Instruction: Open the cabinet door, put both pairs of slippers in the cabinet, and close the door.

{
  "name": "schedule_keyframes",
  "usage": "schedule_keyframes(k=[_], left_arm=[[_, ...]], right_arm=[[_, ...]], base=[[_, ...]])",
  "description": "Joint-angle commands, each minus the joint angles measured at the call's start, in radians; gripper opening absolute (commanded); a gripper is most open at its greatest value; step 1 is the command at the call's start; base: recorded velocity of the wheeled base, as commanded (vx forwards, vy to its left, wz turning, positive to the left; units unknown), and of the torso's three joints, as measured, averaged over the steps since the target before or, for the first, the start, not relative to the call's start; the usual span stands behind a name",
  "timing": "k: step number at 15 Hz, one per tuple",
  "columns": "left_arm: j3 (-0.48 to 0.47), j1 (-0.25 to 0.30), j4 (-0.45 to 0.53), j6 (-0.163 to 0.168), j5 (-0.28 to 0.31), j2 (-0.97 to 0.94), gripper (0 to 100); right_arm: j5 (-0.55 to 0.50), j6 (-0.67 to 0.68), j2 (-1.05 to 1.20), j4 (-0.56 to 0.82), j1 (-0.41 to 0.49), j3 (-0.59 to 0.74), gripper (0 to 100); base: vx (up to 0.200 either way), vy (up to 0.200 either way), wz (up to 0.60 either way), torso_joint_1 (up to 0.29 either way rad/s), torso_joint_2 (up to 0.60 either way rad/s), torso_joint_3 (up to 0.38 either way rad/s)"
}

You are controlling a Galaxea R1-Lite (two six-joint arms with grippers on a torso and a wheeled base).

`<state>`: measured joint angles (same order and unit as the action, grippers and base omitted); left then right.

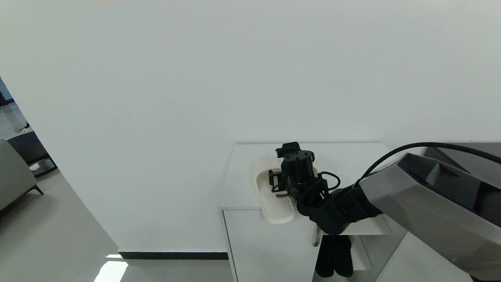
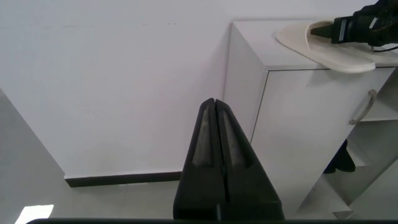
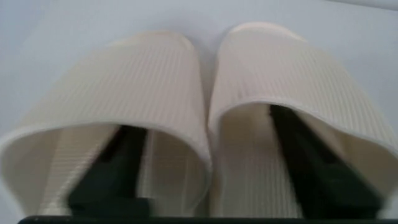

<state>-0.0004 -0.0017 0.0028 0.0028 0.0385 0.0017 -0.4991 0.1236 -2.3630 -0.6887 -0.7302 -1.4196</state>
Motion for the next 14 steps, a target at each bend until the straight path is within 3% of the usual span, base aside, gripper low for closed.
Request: schedule_keyframes(k=[1, 7, 14], left_arm=[[0.0, 0.0, 0.0, 0.0, 0.0, 0.0, 0], [-0.001, 0.0, 0.0, -0.006, 0.0, 0.0, 0], [0.0, 0.0, 0.0, -0.009, -0.002, 0.0, 0]], right_arm=[[0.001, 0.001, -0.002, -0.002, 0.0, -0.002, 0], [0.001, 0.007, 0.056, -0.005, 0.0, 0.037, 0], [0.209, 0.033, 0.441, -0.08, -0.06, 0.499, 0]], base=[[0.0, 0.0, 0.0, 0.0, 0.0, 0.0], [0.0, 0.0, 0.0, 0.0, 0.0, 0.0], [0.0, 0.0, 0.0, 0.0, 0.0, 0.0]])
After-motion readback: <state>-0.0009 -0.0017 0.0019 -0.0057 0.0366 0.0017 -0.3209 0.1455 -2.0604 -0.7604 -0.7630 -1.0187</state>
